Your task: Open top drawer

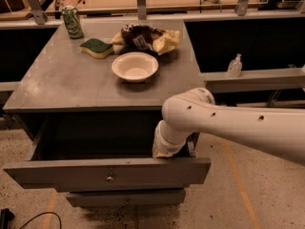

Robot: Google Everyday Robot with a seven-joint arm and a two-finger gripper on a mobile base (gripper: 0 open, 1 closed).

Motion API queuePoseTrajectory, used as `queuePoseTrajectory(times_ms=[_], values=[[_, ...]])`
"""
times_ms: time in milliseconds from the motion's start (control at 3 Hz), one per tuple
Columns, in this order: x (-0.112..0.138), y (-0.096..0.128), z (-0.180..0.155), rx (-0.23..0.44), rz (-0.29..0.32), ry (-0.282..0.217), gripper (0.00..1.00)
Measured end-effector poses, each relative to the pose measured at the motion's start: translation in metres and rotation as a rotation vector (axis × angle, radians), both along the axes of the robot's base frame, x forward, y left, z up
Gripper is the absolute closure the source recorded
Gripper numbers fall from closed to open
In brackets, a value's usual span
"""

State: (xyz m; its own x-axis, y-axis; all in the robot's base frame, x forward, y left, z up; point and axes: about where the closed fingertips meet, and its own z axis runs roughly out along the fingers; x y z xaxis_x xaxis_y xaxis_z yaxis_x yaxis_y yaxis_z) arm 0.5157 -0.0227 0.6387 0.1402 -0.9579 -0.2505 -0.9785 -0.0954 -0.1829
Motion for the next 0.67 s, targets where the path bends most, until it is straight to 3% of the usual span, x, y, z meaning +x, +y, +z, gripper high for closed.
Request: queuePoseTrajectory(times_ms=[333, 667], values=[[-0.020, -0.004, 0.002, 0.003, 0.016, 0.076, 1.00], [-0.062, -0.010, -0.004, 0.004, 0.018, 0.223, 1.00]])
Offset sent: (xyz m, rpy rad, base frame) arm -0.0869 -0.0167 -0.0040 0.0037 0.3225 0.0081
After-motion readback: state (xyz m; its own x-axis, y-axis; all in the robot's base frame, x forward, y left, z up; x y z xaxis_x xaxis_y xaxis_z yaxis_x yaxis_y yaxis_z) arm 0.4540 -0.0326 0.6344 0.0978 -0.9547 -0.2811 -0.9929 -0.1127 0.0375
